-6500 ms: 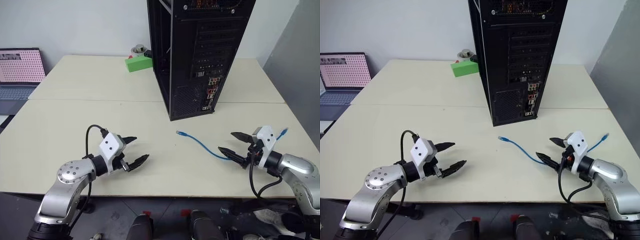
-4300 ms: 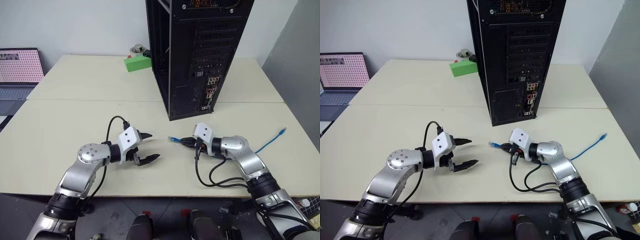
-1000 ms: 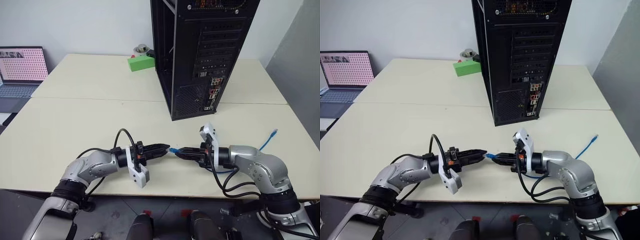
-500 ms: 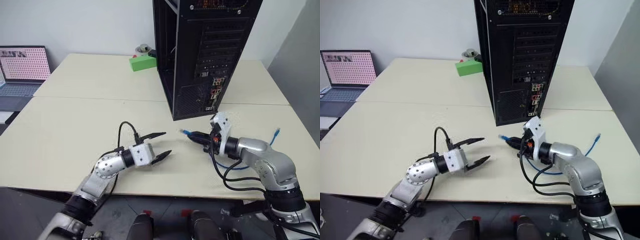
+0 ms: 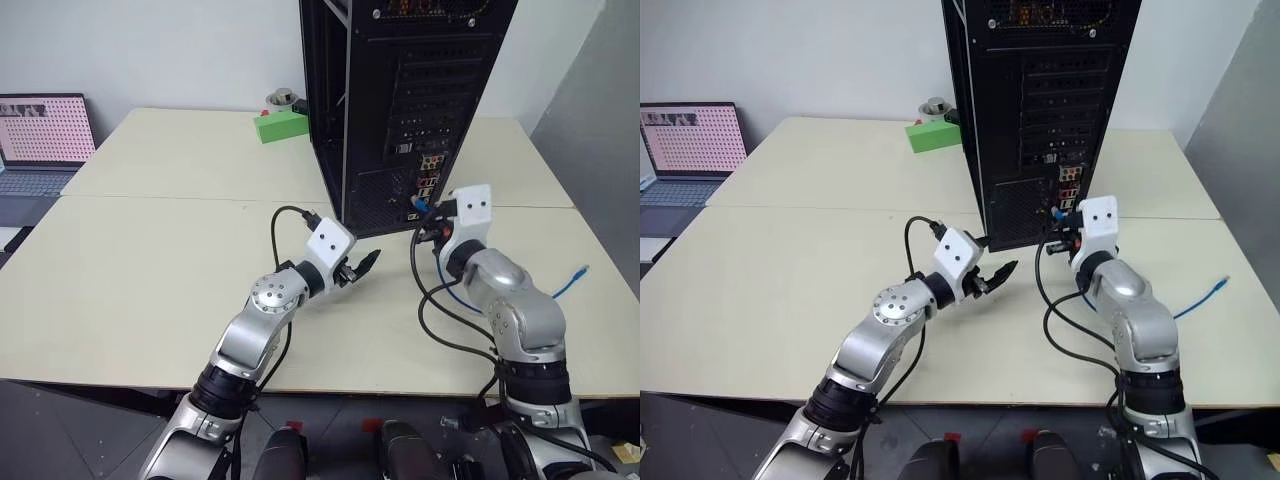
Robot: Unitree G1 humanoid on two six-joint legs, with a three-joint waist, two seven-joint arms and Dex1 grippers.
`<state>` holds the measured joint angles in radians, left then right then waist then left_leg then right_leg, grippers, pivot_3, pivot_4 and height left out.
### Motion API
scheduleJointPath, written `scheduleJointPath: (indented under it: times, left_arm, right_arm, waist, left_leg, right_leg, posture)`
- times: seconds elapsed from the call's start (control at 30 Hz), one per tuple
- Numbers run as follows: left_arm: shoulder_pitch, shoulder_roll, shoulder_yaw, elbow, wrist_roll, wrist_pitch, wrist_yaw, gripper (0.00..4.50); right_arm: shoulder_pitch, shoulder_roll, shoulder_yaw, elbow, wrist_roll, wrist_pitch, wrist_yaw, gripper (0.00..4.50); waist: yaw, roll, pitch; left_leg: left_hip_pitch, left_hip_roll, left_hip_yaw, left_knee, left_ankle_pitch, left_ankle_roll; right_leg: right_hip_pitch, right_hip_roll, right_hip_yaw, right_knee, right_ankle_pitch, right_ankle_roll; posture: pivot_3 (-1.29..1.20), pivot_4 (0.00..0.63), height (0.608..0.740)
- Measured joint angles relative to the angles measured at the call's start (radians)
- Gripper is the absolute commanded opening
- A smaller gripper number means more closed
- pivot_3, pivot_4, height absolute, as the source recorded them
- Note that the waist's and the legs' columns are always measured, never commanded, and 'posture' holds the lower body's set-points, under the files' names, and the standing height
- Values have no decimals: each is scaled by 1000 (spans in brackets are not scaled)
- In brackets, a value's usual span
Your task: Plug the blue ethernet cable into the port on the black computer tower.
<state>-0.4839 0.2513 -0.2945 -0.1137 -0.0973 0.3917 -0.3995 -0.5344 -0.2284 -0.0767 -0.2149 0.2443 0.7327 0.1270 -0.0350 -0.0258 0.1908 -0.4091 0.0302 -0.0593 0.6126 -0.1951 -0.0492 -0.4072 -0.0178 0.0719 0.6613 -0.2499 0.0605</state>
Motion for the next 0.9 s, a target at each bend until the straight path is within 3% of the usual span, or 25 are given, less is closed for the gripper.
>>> scheduleJointPath:
  times: [0.33, 0.9]
  left_arm:
    - [-40, -81, 0, -15, 20, 125, 39, 3344]
    - [-41, -89, 1, -22, 37, 147, 39, 3344]
  right_arm:
    - [-59, 0, -53, 75, 11, 4, -18, 0]
    - [-87, 15, -49, 155, 11, 0, -12, 0]
  waist:
    - [0, 0, 0]
    - [-1, 0, 0]
  left_leg:
    - [0, 0, 0, 0, 0, 0]
    - [0, 0, 0, 0, 0, 0]
  right_leg:
    - [0, 0, 0, 0, 0, 0]
    - [0, 0, 0, -1, 0, 0]
  posture:
    - [0, 150, 740]
    - [0, 150, 740]
